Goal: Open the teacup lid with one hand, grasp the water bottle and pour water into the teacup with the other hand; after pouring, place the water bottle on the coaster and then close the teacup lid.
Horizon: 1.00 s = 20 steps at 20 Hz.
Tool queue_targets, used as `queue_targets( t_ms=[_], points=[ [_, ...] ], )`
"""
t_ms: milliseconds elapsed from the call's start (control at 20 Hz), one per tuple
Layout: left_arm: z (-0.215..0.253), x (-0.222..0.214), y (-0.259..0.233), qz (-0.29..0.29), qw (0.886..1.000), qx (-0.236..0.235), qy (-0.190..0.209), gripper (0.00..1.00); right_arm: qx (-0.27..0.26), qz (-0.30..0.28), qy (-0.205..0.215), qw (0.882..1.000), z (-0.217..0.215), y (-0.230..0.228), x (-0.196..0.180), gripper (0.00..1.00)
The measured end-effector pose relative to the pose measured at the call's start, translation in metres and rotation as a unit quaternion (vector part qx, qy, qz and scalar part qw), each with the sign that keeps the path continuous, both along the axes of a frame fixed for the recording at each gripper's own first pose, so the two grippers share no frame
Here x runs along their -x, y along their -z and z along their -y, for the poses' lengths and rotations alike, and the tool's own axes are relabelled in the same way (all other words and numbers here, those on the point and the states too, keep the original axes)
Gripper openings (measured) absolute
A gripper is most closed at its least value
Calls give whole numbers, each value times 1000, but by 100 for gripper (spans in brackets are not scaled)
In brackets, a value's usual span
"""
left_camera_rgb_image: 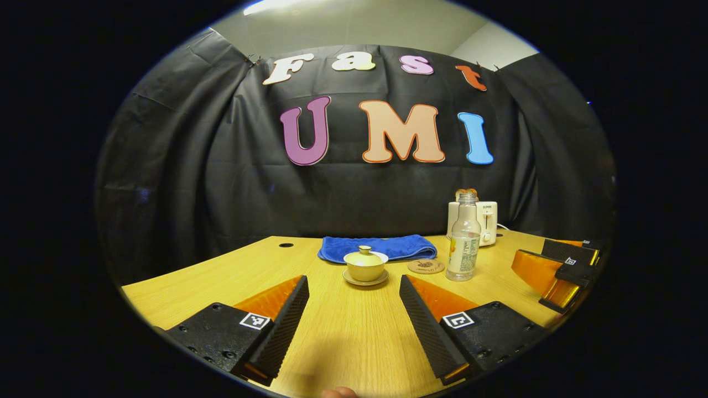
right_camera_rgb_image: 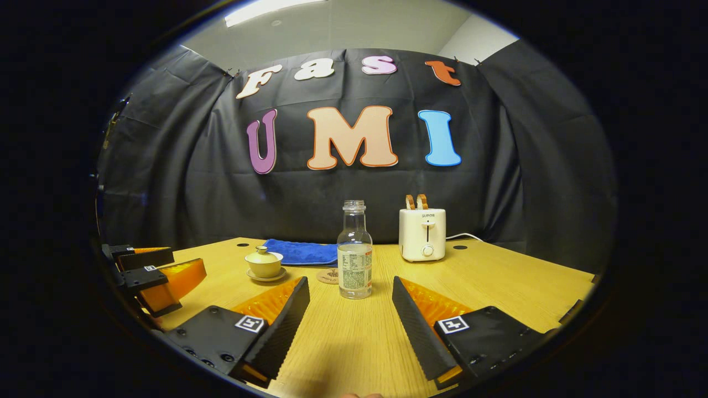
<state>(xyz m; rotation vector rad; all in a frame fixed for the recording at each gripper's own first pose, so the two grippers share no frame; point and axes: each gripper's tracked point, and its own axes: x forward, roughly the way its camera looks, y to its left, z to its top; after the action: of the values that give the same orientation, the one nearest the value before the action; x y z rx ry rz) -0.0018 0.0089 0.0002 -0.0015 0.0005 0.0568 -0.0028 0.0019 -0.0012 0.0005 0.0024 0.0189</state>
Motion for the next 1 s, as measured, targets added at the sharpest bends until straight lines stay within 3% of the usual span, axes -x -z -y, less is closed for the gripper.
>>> queue_targets(
  t_ms=[400, 600, 750, 1000],
  points=[
    [9, -19, -1, 3, 1000, -2, 24, 96, 0, -2, -15, 1000, -2, 0, 1, 94],
    [9, -62, 1, 1, 999, -3, 41, 96, 0, -1, -9, 1000, 11, -1, -4, 94],
    [0, -102, 5, -10, 1000, -10, 27, 99, 0, -1, 3, 1000, 28, -2, -8, 96],
    [-2, -153, 12, -39, 999, -27, 20, 96, 1, 0, 26, 1000, 55, -3, -14, 96]
  ],
)
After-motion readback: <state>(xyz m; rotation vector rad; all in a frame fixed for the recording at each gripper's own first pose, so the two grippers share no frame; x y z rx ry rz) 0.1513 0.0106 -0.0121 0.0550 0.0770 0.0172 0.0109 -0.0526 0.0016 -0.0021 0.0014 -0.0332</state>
